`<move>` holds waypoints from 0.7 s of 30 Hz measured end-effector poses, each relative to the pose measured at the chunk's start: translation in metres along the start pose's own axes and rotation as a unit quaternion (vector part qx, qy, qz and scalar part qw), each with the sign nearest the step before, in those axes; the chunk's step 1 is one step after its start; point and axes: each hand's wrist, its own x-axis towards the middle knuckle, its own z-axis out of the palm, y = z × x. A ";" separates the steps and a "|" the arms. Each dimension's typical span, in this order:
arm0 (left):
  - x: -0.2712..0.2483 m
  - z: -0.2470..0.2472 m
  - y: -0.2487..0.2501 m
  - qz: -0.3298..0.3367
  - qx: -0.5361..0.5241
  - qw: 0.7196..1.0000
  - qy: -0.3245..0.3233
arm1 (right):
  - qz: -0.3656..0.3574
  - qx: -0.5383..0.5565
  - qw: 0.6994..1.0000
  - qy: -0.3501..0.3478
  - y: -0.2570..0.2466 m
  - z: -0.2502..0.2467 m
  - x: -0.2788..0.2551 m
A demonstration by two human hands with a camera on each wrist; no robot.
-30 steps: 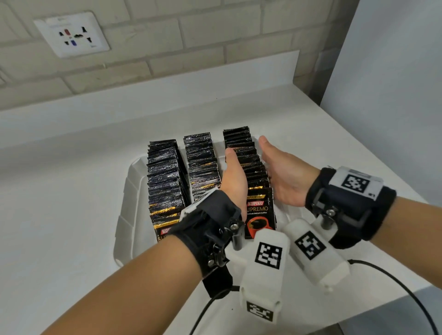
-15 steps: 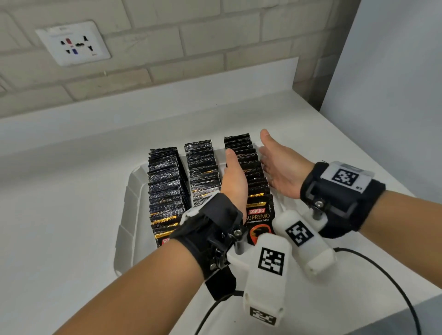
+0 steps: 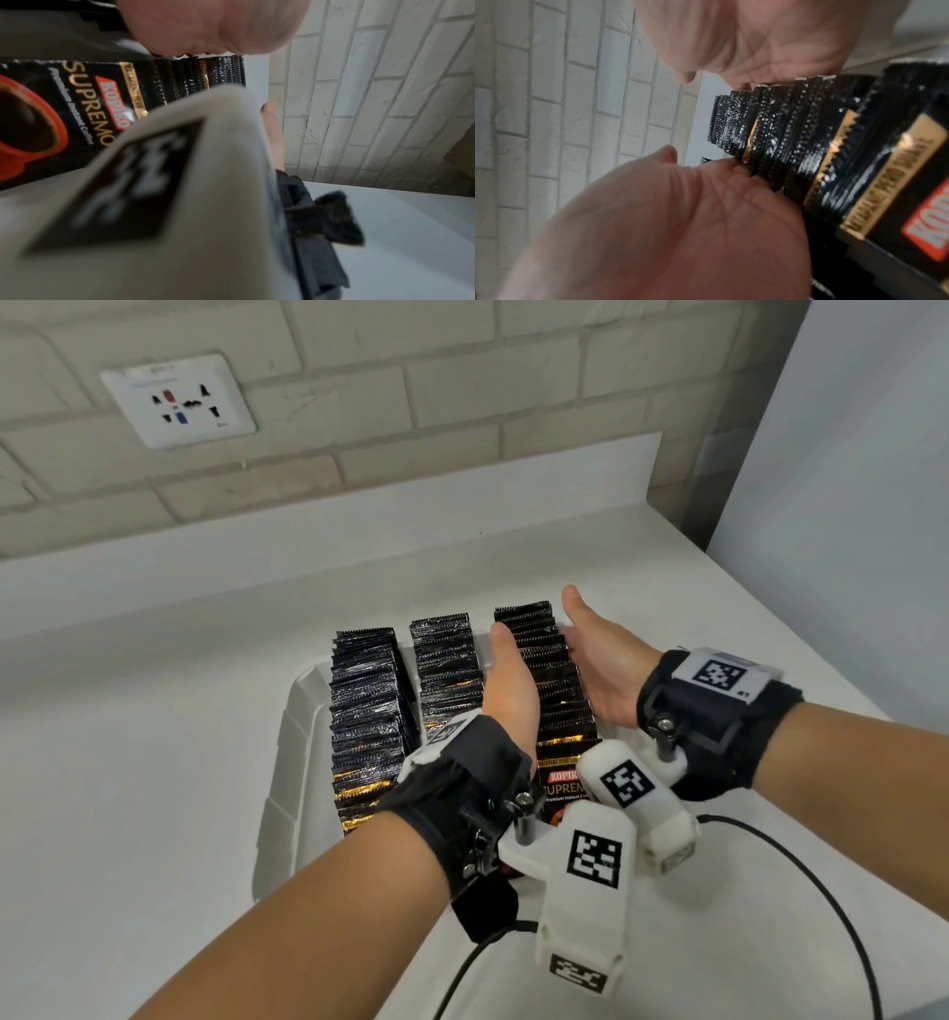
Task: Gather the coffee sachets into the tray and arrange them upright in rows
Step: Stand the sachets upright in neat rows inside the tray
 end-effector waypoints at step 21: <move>-0.003 -0.003 0.005 -0.015 0.011 1.000 0.000 | -0.005 -0.048 0.999 -0.009 -0.002 0.003 -0.004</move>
